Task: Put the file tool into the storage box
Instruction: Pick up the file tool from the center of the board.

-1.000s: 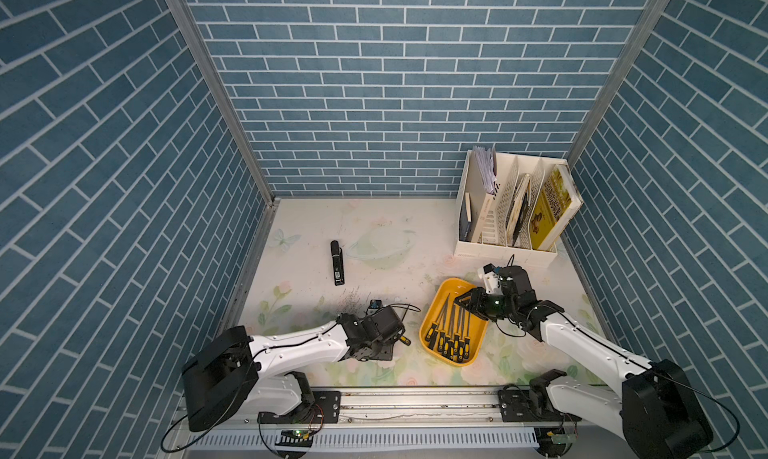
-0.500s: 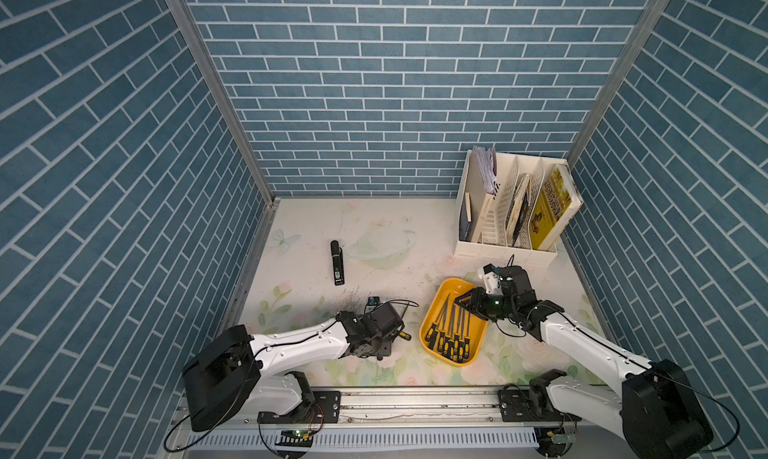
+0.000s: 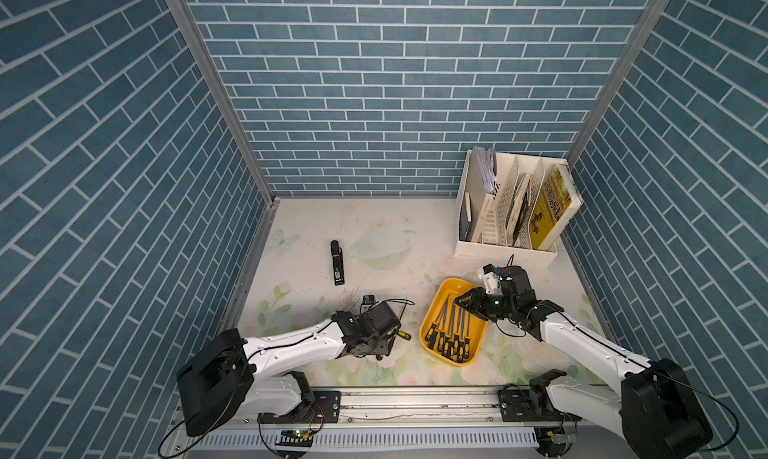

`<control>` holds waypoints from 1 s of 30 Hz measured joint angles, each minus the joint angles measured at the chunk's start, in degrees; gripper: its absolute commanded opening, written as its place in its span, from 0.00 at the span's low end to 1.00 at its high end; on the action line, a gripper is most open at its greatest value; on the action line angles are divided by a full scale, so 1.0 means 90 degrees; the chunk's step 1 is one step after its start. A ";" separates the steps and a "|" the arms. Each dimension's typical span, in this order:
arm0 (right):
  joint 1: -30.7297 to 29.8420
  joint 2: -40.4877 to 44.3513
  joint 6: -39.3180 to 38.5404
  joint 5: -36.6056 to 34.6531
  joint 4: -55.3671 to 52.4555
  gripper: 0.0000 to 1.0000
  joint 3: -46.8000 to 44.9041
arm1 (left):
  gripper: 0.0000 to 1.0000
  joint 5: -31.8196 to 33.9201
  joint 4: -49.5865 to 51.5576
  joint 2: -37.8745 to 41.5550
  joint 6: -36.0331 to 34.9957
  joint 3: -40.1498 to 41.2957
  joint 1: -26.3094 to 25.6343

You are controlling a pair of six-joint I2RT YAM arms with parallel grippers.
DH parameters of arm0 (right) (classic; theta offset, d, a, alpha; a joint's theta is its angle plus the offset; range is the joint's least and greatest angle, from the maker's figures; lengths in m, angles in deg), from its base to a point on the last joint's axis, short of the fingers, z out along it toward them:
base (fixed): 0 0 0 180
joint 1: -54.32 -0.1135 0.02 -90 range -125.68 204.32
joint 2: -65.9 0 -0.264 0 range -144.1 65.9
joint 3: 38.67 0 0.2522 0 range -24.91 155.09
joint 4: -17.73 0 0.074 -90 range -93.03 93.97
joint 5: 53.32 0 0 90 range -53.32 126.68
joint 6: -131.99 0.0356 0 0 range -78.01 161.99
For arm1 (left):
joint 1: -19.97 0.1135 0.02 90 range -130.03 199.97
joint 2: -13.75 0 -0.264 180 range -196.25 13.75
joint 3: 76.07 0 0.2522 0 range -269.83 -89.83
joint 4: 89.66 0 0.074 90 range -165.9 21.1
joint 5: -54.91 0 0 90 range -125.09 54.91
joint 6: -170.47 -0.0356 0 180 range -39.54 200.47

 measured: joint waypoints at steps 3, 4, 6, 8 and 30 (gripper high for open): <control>0.0000 0.0000 -0.0049 -0.0002 -0.0019 0.34 0.0000 | 0.41 -0.0017 -0.0073 -0.0248 -0.0007 0.0049 -0.0002; 0.0000 0.0000 -0.0073 -0.0002 -0.0024 0.34 0.0000 | 0.38 0.0000 -0.0102 -0.0284 -0.0002 0.0036 -0.0002; 0.0000 0.0000 -0.0117 -0.0002 -0.0036 0.34 0.0000 | 0.31 0.0039 -0.0121 -0.0323 -0.0010 0.0034 0.0000; 0.0000 0.0000 -0.0143 -0.0002 -0.0046 0.34 0.0000 | 0.24 0.0087 -0.0121 -0.0335 -0.0015 0.0034 0.0000; -0.0284 0.0039 -0.0245 0.0440 0.0355 0.52 0.0194 | 0.05 -0.1095 0.0583 0.2072 -0.1166 -0.0588 -0.0002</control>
